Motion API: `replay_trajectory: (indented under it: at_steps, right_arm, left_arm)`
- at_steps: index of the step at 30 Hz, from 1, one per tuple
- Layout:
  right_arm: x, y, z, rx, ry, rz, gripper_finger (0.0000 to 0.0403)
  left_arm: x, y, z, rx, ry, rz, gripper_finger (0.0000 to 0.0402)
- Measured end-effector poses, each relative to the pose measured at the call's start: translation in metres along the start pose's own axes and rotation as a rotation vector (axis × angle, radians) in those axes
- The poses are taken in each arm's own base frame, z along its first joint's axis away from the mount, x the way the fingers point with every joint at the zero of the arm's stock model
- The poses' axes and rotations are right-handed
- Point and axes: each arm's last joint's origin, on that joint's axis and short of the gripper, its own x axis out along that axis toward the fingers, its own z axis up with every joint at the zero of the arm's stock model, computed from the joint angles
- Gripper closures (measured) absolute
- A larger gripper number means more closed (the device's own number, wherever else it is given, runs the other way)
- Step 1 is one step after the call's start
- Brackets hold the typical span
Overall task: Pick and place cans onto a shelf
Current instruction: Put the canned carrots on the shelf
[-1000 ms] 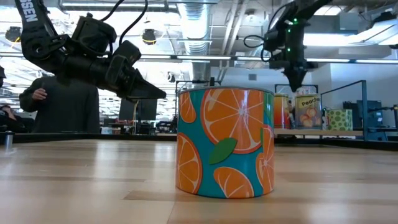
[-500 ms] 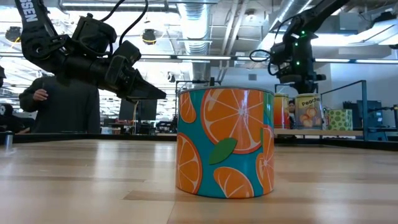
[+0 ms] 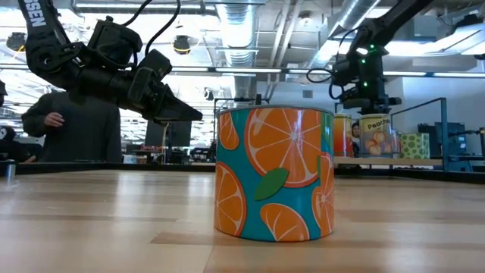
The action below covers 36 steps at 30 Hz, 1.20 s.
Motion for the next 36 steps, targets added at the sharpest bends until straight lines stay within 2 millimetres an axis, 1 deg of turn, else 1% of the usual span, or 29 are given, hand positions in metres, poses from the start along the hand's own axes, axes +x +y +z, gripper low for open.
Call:
replay_trajectory:
  at_steps: [17, 36]
  right_arm:
    - [0.0010, -0.0030, -0.0003, 0.038, 0.003, -0.004, 0.0344]
    - [0.0011, -0.0034, -0.0018, 0.046, 0.018, -0.006, 0.0341]
  left_arm:
    - [0.0000, 0.0000, 0.0000, -0.003, 0.000, 0.000, 0.0401]
    - [0.0000, -0.0003, 0.0000, -0.004, 0.000, -0.009, 0.0401]
